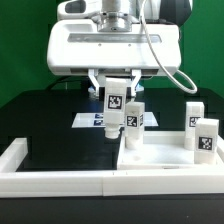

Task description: Assemble square table

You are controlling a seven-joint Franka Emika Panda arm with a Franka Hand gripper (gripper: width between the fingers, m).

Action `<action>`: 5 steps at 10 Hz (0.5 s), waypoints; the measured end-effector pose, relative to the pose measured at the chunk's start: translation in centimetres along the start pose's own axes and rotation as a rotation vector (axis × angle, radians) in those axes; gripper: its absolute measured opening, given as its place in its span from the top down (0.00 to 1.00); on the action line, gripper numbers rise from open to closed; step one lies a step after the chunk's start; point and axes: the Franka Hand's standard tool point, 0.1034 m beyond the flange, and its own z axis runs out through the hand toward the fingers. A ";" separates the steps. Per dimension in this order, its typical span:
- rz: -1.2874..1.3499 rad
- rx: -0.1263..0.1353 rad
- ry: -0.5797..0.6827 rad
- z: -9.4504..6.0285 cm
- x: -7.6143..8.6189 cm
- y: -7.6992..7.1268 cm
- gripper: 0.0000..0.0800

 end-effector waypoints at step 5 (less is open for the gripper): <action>0.043 0.022 -0.022 0.2 -0.1 0.6 0.64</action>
Offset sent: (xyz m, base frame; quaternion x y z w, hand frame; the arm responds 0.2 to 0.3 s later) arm 0.0000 0.0000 0.0000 0.0000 0.0000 0.0000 1.0000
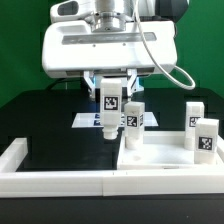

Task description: Assemble square table

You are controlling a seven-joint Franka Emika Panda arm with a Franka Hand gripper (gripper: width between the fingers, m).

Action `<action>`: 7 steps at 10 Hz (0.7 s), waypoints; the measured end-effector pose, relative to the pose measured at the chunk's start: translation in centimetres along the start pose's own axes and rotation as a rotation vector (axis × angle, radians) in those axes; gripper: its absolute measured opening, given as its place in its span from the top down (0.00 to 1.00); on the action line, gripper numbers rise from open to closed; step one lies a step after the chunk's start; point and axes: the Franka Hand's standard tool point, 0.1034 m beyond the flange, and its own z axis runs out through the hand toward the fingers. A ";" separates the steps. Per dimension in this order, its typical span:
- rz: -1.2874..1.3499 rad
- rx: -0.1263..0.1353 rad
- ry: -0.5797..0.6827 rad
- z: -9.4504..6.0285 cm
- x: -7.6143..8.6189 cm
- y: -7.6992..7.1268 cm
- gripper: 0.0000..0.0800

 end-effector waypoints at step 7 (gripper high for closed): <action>-0.016 0.036 -0.023 1.5 -1.2 -2.7 0.64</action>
Offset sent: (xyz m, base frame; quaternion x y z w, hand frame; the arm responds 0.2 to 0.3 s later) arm 0.0088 0.0350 -0.0044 0.0406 0.0115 0.0130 0.9990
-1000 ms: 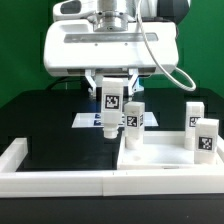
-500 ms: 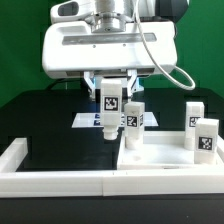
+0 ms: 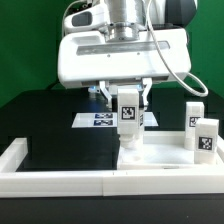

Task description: Assemble square table

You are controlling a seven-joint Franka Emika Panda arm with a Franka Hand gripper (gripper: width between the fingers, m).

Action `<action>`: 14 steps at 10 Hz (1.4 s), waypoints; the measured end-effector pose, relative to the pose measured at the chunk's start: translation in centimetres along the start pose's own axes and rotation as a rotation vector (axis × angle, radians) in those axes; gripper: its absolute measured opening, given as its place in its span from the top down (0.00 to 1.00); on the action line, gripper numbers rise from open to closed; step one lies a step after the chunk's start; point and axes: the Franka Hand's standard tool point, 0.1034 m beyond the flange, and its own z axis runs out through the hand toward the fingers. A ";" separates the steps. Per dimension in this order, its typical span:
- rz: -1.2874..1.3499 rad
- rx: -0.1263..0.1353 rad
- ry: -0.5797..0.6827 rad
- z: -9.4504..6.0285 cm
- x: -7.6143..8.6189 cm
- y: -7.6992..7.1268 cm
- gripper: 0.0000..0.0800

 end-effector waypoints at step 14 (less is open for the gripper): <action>-0.001 0.003 -0.032 2.5 -3.1 -0.4 0.64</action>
Offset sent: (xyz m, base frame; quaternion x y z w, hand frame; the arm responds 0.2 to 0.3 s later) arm 0.0031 0.0088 -0.0073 -0.0042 0.0065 0.0117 0.9999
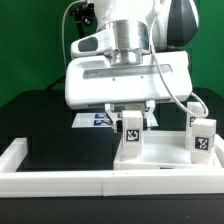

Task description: Assemble square table

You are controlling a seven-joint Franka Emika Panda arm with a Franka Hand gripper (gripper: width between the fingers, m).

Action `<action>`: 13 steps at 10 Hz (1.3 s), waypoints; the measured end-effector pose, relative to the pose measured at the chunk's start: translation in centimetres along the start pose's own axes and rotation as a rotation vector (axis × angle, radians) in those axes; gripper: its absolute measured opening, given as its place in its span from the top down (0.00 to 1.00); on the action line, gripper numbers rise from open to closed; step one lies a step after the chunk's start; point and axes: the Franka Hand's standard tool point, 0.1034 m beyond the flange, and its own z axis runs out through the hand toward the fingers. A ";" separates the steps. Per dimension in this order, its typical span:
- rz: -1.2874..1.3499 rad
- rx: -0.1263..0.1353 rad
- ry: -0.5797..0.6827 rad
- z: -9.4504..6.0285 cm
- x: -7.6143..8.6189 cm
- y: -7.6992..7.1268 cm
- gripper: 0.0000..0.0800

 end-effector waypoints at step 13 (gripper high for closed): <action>0.000 -0.004 0.018 0.4 -0.2 -0.1 0.19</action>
Offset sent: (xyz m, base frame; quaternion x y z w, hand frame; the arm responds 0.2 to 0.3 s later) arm 0.0000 0.0057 -0.0050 0.0002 0.0070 0.0063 1.0000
